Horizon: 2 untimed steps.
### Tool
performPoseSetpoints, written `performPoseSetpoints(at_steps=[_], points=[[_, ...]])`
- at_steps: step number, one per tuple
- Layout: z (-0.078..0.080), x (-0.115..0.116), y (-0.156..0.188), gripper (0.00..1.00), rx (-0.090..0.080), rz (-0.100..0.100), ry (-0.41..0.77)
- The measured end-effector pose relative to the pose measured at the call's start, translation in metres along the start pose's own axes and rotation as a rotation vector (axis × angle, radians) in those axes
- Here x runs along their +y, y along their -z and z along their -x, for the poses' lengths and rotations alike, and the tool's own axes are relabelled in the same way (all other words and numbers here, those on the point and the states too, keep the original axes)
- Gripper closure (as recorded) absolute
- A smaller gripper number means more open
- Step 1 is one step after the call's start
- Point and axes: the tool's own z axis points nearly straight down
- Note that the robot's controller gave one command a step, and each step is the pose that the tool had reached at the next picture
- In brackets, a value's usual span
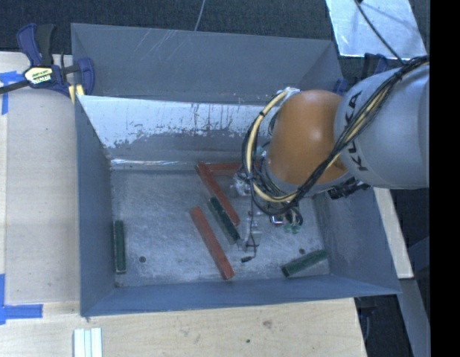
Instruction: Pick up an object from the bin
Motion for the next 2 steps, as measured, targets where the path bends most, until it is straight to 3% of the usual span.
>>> performPoseSetpoints(at_steps=[1,2], points=[[0.03,-0.025,0.02,0.0,-0.025,-0.002,0.163],[0.02,-0.003,-0.021,0.0,-0.007,-0.003,0.189]])
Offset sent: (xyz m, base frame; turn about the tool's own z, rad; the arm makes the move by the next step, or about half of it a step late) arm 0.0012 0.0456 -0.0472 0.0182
